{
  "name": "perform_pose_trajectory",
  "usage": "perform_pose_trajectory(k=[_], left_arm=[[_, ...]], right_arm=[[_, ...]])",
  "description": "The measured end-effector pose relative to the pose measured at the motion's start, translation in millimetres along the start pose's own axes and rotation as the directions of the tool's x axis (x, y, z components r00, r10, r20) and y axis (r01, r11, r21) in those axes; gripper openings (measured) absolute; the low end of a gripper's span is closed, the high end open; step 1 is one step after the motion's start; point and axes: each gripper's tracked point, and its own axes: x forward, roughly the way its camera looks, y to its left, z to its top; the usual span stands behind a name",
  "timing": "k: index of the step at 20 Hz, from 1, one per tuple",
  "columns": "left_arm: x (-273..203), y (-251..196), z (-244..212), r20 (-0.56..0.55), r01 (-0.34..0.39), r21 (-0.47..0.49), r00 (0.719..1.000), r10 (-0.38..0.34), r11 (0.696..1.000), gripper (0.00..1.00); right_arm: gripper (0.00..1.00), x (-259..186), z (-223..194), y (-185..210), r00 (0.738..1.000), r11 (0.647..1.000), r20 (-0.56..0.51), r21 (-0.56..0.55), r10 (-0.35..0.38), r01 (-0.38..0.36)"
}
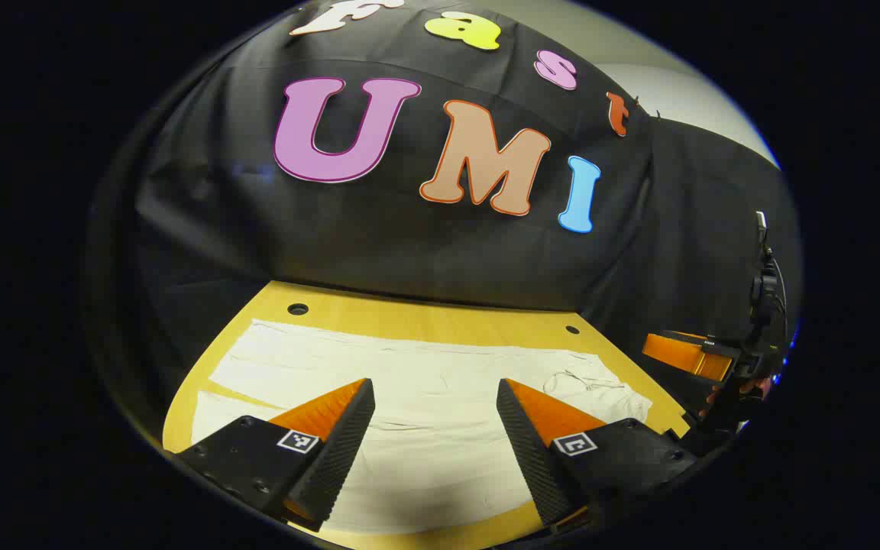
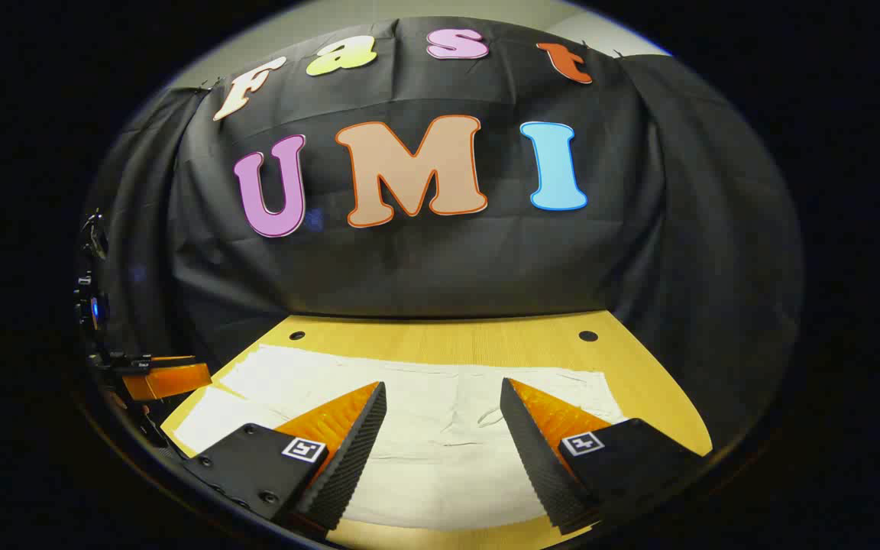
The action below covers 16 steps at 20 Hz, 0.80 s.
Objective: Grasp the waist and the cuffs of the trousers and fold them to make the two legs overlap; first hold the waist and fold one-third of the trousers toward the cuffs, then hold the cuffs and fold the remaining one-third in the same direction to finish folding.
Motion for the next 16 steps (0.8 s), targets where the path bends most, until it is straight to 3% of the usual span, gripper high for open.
perform_pose_trajectory(k=[13, 16], left_arm=[[-15.7, 28.0, -21.1, -0.04, -0.078, -0.016, 0.996, 0.077, 0.997, 0.95], [-19.7, 33.9, -24.7, -0.042, -0.09, -0.024, 0.995, 0.089, 0.996, 0.95]], right_arm=[[0.93, 3.4, 1.5, -16.3, 1.0, 1.0, -0.022, -0.028, -0.006, 0.005], [0.96, 2.8, 0.6, -15.6, 1.0, 1.0, -0.025, -0.019, -0.009, 0.008]])
